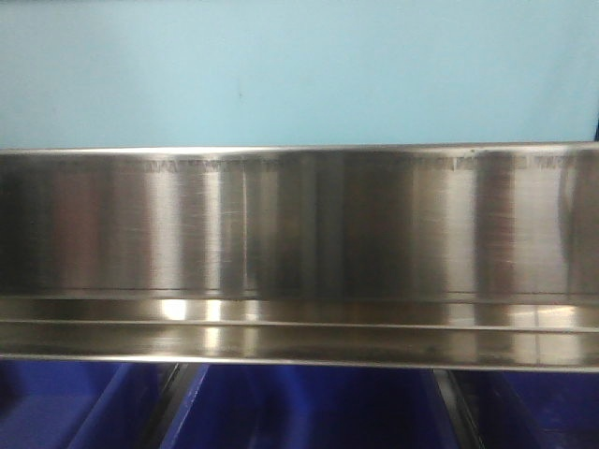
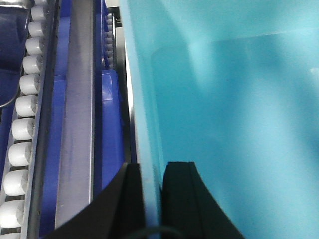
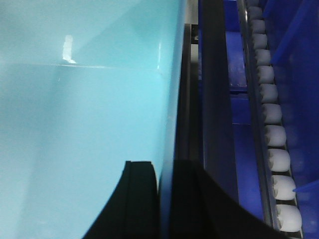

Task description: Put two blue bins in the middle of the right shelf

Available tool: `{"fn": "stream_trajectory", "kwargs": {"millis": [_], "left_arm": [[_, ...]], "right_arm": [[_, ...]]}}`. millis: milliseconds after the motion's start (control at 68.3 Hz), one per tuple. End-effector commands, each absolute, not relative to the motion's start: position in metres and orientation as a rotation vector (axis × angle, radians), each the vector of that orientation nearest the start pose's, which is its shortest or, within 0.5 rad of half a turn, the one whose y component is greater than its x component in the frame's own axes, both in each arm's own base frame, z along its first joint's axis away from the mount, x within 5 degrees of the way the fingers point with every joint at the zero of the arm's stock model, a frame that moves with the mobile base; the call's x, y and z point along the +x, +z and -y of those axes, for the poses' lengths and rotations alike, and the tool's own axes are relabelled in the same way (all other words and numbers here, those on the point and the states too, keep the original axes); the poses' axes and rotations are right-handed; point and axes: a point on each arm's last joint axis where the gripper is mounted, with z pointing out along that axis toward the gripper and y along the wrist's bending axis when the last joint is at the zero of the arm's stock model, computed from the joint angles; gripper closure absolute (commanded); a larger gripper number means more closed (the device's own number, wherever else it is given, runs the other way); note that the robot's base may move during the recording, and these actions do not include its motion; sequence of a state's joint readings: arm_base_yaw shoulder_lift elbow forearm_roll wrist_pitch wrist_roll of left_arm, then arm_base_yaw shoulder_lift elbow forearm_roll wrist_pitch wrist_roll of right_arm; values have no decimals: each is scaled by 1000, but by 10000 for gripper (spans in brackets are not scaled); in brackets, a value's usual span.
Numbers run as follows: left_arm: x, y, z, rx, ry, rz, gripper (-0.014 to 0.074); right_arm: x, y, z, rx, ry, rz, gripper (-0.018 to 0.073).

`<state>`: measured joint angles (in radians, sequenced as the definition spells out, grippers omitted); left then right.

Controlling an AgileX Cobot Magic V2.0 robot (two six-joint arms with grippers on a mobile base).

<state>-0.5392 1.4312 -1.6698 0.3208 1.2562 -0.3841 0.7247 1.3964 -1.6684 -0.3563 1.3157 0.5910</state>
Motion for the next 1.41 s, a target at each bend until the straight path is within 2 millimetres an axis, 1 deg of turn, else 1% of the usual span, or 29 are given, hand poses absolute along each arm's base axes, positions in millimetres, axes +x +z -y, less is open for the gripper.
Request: {"fn": "stream_trajectory", "kwargs": {"millis": [0, 337, 527, 600, 878, 981, 1127, 1390], "left_arm": [[257, 440, 130, 220, -49, -2399, 707], [263, 431, 133, 228, -24, -2432, 707], [264, 428, 136, 229, -58, -2450, 707], [265, 426, 137, 231, -56, -2456, 707], [265, 404, 137, 250, -17, -2526, 707], [265, 398, 138, 255, -11, -2545, 707], [265, 397, 139, 255, -20, -2552, 707], [265, 396, 139, 256, -18, -2554, 707]], "right_arm": [[223, 449, -168, -186, 221, -2381, 721], [224, 446, -170, -188, 224, -2393, 721], [224, 430, -172, -190, 204, -2449, 721], [225, 426, -172, -185, 198, -2459, 721], [225, 423, -172, -172, 197, -2472, 721], [225, 417, -172, -161, 187, -2491, 721], [225, 406, -173, -148, 175, -2527, 721], [224, 406, -173, -148, 177, -2530, 721]]}}
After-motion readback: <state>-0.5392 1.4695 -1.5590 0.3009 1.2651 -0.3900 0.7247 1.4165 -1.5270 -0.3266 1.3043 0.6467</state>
